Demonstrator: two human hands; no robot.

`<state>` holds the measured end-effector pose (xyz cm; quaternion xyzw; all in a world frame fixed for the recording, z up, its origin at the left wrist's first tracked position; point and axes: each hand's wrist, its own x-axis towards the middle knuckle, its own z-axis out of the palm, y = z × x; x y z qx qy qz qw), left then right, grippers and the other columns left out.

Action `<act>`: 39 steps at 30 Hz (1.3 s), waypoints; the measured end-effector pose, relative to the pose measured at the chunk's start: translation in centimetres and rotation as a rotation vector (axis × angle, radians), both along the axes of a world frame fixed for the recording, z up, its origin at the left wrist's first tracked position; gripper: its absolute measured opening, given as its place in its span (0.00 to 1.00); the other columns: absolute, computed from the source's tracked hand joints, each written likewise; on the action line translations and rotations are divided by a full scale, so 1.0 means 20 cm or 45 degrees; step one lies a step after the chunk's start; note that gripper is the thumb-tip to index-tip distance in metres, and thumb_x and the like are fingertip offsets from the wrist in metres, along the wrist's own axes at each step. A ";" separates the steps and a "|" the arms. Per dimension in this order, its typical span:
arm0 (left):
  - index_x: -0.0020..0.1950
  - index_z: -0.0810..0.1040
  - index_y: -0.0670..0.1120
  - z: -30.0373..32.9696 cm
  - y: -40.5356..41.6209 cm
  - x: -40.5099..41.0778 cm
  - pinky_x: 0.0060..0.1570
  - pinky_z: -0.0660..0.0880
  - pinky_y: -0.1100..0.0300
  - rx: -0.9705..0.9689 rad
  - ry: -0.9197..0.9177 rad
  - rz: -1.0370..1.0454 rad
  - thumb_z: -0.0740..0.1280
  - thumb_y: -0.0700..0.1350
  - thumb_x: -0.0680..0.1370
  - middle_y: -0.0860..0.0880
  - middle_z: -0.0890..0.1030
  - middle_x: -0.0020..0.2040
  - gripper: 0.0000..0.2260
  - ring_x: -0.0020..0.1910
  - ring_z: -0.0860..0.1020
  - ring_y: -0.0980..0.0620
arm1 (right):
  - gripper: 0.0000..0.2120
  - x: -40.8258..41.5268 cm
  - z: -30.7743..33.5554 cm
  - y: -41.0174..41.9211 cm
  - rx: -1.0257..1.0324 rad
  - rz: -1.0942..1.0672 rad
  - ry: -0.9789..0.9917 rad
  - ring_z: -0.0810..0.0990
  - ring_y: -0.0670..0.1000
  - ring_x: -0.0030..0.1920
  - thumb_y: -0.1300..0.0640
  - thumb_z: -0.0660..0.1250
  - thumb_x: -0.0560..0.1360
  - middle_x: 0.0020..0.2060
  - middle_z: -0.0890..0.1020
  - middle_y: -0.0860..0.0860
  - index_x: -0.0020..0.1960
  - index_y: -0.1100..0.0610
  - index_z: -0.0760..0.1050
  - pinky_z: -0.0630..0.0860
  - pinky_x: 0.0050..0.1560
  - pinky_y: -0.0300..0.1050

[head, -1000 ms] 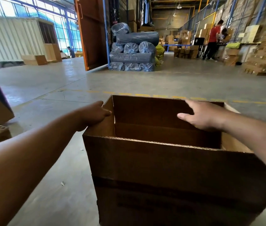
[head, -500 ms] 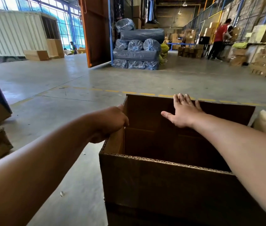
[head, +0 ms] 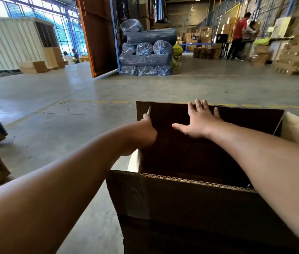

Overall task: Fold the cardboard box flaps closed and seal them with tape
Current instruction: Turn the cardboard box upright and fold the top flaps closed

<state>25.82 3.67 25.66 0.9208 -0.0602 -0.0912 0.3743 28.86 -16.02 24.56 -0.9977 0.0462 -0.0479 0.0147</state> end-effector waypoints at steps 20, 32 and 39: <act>0.81 0.40 0.41 -0.04 -0.22 -0.12 0.75 0.58 0.47 0.513 -0.012 0.068 0.63 0.60 0.79 0.37 0.54 0.80 0.43 0.77 0.58 0.38 | 0.44 -0.78 0.25 -0.83 0.048 -0.191 0.021 0.47 0.57 0.78 0.30 0.54 0.74 0.78 0.46 0.56 0.79 0.53 0.41 0.52 0.75 0.57; 0.81 0.44 0.40 -0.06 -0.38 -0.26 0.74 0.59 0.48 0.576 0.110 0.154 0.66 0.65 0.75 0.39 0.57 0.79 0.49 0.77 0.59 0.39 | 0.41 -0.97 0.14 -0.85 0.493 -0.043 0.032 0.64 0.57 0.73 0.36 0.59 0.76 0.75 0.62 0.56 0.79 0.55 0.46 0.65 0.68 0.49; 0.81 0.40 0.49 0.07 -0.75 -0.25 0.76 0.51 0.43 0.820 -0.223 -0.143 0.55 0.67 0.79 0.43 0.41 0.81 0.40 0.79 0.49 0.38 | 0.41 -0.96 0.11 -0.84 0.559 -0.014 0.084 0.64 0.56 0.73 0.35 0.56 0.77 0.76 0.61 0.56 0.79 0.54 0.42 0.65 0.68 0.49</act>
